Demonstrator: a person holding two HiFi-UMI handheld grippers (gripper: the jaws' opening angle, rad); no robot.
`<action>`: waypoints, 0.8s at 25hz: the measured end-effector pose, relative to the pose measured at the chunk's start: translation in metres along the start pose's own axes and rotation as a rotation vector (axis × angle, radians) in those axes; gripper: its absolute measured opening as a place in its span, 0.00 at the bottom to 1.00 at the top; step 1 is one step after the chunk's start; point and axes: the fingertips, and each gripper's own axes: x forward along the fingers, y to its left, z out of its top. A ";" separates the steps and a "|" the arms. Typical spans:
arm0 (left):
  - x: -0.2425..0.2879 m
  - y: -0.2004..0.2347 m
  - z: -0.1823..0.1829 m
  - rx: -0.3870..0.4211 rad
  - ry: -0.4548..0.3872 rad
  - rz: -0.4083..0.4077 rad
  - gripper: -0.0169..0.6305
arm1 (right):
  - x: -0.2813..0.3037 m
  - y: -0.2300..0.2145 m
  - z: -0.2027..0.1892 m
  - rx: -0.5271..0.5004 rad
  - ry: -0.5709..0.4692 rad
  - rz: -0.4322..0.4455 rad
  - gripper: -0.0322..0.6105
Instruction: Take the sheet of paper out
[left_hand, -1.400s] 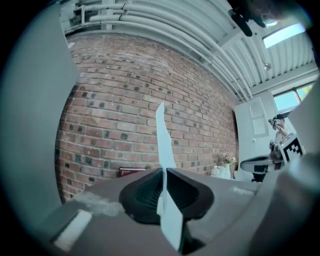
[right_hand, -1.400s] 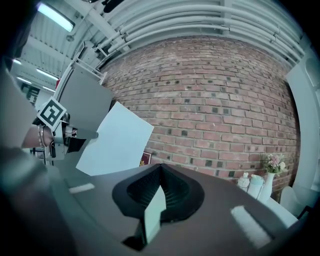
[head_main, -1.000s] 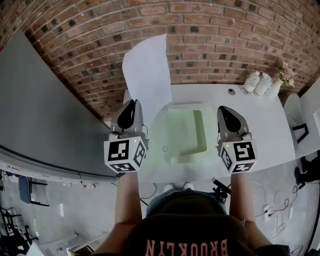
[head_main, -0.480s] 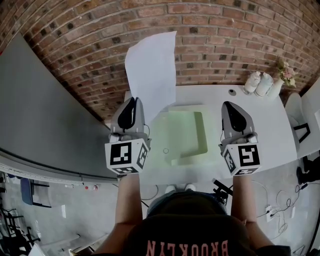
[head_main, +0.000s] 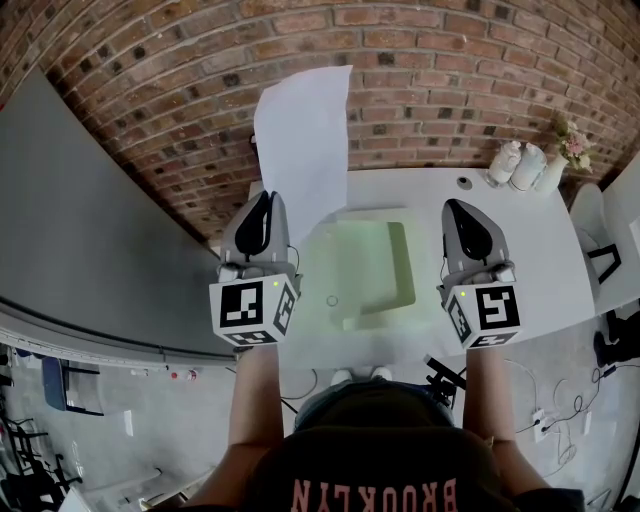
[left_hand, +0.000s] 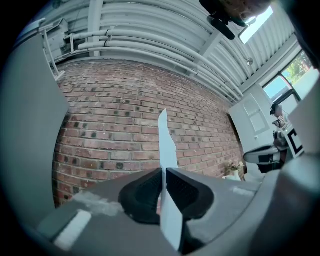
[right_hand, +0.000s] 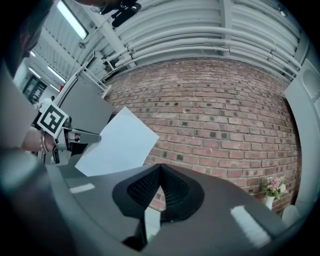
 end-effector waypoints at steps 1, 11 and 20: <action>0.000 0.000 0.000 0.001 -0.002 0.000 0.07 | 0.000 0.000 0.000 0.000 0.000 0.001 0.05; -0.001 0.001 0.004 0.003 -0.015 0.010 0.07 | -0.001 0.000 0.004 -0.006 -0.009 0.000 0.05; -0.006 0.002 0.012 0.013 -0.025 0.016 0.07 | -0.005 0.003 0.007 -0.005 -0.014 -0.001 0.05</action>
